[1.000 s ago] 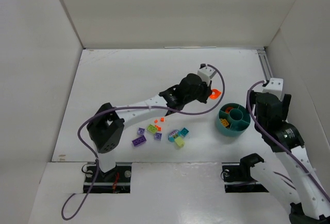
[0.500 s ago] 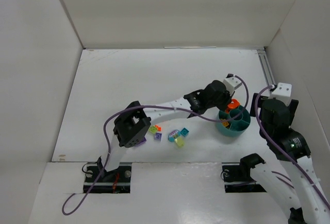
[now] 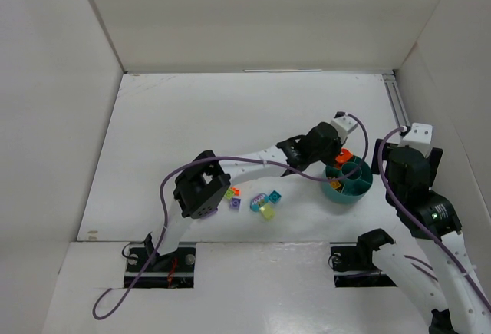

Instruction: Sort the legos into containers by color

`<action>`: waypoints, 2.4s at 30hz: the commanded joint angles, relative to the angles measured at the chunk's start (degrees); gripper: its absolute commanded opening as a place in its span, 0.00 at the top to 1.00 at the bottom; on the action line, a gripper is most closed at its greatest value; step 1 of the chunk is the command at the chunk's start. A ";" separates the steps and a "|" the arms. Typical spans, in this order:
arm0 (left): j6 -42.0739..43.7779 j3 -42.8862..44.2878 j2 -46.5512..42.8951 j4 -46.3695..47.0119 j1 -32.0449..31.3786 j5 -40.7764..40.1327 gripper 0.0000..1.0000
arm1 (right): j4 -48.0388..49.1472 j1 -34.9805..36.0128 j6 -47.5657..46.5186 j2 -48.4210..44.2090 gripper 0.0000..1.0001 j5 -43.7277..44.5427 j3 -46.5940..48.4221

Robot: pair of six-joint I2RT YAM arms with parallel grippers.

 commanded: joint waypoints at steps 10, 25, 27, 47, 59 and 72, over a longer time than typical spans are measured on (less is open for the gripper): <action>-1.61 -0.65 -2.64 1.37 -0.78 1.25 0.81 | 1.34 -0.30 -0.43 -0.06 0.00 -0.43 0.57; -7.67 -18.39 -24.66 4.62 6.24 -0.51 0.00 | 5.02 -0.30 -5.34 -0.76 0.00 -4.91 0.05; -9.70 -25.16 -29.07 5.23 8.70 -2.25 0.00 | 7.74 -0.30 -9.82 -0.76 0.00 -9.63 -0.82; -42.30 -62.70 -79.70 -27.45 20.84 -25.64 0.00 | 42.91 31.07 -10.98 52.10 0.17 -32.94 4.43; -44.68 -66.31 -90.44 -27.55 20.84 -28.37 0.00 | 52.93 32.92 -20.38 68.84 0.30 -47.89 9.28; -44.69 -65.78 -83.50 -26.41 20.84 -28.37 0.00 | 55.39 33.45 -21.79 74.47 0.43 -48.08 8.66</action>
